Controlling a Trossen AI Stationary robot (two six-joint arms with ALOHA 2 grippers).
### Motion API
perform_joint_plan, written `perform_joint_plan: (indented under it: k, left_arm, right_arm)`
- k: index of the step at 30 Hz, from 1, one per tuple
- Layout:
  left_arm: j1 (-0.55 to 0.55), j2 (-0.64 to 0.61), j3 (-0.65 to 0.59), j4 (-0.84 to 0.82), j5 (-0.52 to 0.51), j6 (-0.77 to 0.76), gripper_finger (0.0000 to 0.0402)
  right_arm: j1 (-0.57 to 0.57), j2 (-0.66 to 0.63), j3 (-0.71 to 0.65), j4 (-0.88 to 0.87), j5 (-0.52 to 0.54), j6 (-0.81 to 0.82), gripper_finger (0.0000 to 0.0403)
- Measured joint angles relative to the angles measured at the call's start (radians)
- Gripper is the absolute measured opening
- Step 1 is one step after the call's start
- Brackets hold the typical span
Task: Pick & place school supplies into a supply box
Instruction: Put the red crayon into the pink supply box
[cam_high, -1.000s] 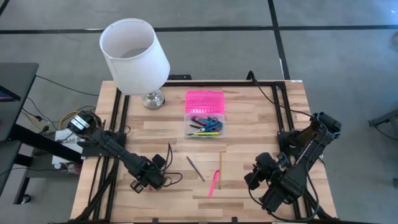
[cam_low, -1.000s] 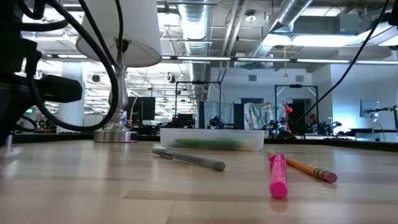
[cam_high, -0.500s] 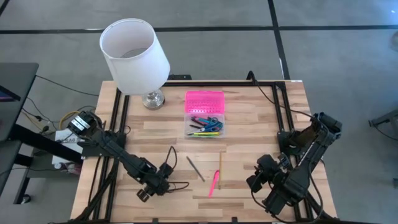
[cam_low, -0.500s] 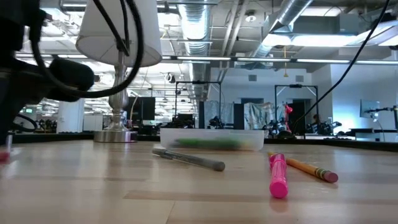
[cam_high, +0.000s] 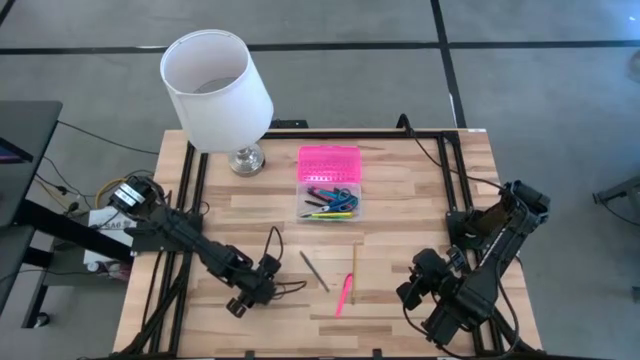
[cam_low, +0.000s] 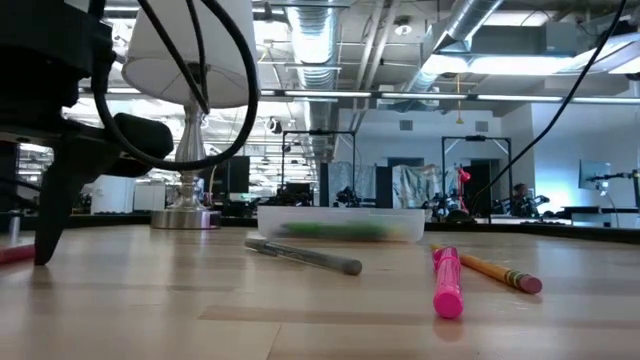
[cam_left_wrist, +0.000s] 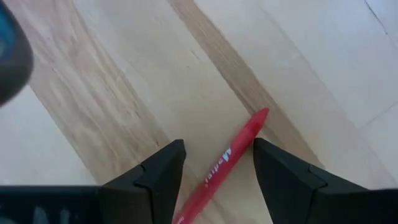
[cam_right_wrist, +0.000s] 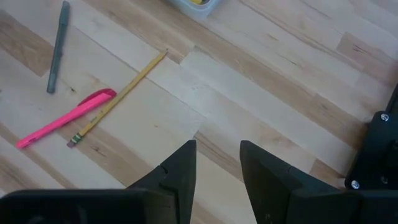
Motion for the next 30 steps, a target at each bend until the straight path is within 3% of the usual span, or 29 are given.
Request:
perform_joint_plan:
  k: [12,22,30]
  left_arm:
    - [0.044,-0.002,-0.033,0.004,0.019,0.023,0.0184]
    - [0.046,-0.001,-0.035,0.01,0.005,0.002,0.0117]
    - [0.047,-0.001,-0.035,0.01,-0.006,-0.084,0.0087]
  right_arm:
    - [0.0,0.0,0.0,0.0,-0.001,0.0,0.0118]
    - [-0.002,0.0,0.0,0.0,-0.002,0.0,0.0118]
    - [-0.002,0.0,0.0,0.0,-0.002,0.0,0.0118]
